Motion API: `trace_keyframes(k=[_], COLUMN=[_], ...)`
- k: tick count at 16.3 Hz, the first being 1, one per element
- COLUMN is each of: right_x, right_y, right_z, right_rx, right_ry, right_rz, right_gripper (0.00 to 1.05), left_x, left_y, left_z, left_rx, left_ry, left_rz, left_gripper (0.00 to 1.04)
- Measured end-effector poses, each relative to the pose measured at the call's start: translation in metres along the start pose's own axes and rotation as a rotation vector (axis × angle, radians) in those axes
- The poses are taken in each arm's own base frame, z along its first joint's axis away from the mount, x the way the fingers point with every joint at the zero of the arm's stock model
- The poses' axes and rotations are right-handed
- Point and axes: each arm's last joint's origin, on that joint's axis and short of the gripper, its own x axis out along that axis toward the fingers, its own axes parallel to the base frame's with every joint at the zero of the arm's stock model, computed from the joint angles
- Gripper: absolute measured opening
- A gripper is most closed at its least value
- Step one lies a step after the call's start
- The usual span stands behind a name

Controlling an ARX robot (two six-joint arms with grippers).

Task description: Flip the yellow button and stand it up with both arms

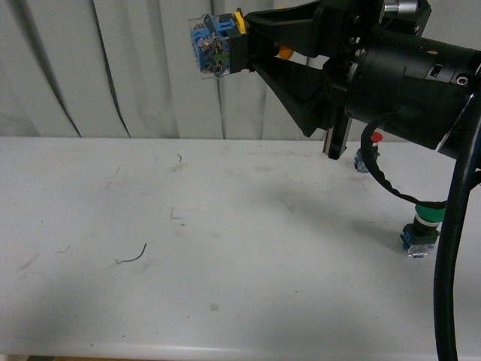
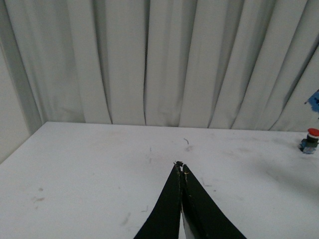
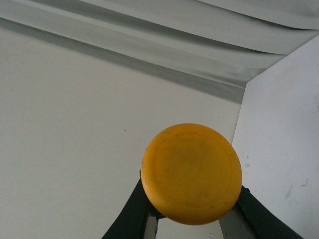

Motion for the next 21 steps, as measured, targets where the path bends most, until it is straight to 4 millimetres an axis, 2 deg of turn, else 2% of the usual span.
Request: trace_keyframes(k=[2, 7, 21], right_x=[0.0, 0.002, 0.003], right_y=[0.0, 0.001, 0.001], right_z=[0.0, -0.002, -0.004], right_rx=[-0.008, -0.02, -0.024], right_ry=[0.0, 0.004, 0.01], right_rz=[0.0, 0.002, 0.004], right_gripper=[0.27, 0.27, 0.27], left_x=[0.001, 0.001, 0.0], left_y=[0.0, 0.001, 0.001], left_z=[-0.015, -0.03, -0.035], left_rx=[0.003, 0.003, 0.003], left_ry=[0.029, 0.027, 0.021], left_rz=[0.001, 0.0, 0.0], left_gripper=[0.02, 0.02, 0.02])
